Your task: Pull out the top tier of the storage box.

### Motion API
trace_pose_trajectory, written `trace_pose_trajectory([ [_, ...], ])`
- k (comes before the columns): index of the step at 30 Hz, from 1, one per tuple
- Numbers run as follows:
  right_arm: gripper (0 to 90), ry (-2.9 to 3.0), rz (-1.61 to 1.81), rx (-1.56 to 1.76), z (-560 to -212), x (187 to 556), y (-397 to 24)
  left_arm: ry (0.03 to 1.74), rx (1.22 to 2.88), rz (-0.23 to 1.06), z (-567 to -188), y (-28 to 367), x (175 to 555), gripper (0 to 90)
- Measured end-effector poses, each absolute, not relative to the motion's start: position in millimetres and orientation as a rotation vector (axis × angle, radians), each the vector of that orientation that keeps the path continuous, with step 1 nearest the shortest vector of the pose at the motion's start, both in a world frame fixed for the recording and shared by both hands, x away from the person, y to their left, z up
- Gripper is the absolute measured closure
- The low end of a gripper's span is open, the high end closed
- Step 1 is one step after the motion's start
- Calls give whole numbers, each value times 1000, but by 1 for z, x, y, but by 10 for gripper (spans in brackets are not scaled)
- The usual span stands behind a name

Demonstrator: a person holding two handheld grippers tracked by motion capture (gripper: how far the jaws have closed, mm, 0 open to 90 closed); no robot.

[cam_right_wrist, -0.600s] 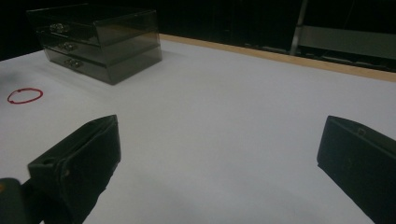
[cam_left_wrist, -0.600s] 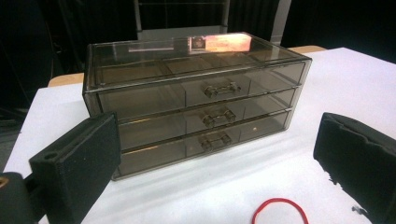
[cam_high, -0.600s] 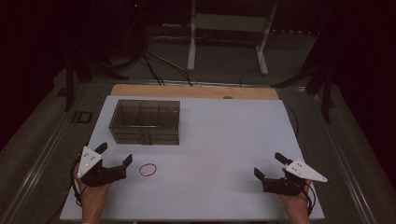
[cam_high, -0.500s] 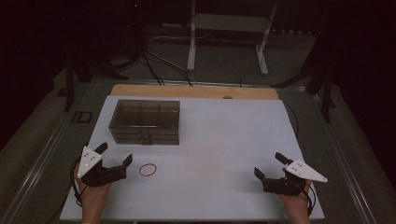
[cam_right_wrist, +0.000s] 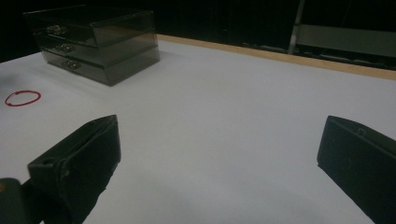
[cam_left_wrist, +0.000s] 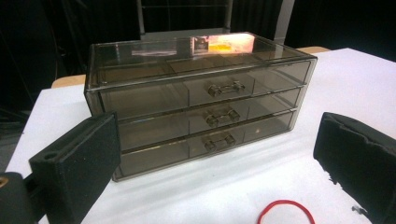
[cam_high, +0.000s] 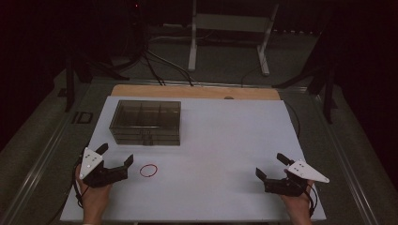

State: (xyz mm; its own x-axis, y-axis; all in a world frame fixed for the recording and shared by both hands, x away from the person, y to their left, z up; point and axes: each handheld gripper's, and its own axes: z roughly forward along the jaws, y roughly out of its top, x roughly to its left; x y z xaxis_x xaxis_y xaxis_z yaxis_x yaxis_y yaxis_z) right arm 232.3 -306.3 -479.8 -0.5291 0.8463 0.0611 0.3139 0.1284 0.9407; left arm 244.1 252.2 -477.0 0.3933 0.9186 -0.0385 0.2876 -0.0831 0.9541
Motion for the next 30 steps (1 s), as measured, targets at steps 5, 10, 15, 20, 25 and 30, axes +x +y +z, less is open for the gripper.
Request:
trace_pose_trajectory([
  [5, 0, 1903, 1402, 1121, -479, 232, -308, 1108, 1613, 746, -478, 250, 244, 24],
  [10, 0, 1900, 1402, 1119, -479, 232, -308, 1111, 1618, 759, -476, 247, 246, 24],
  [15, 0, 1901, 1402, 1119, -479, 232, -307, 1119, 1628, 767, -473, 244, 249, 24],
  [20, 0, 1890, 1399, 1124, -479, 232, -308, 1121, 1633, 772, -469, 242, 250, 24],
  [25, 0, 1880, 1399, 1132, -479, 232, -309, 1177, 1645, 761, -467, 239, 253, 24],
  [30, 0, 1868, 1402, 1140, -479, 232, -310, 1178, 1656, 782, -465, 236, 255, 23],
])
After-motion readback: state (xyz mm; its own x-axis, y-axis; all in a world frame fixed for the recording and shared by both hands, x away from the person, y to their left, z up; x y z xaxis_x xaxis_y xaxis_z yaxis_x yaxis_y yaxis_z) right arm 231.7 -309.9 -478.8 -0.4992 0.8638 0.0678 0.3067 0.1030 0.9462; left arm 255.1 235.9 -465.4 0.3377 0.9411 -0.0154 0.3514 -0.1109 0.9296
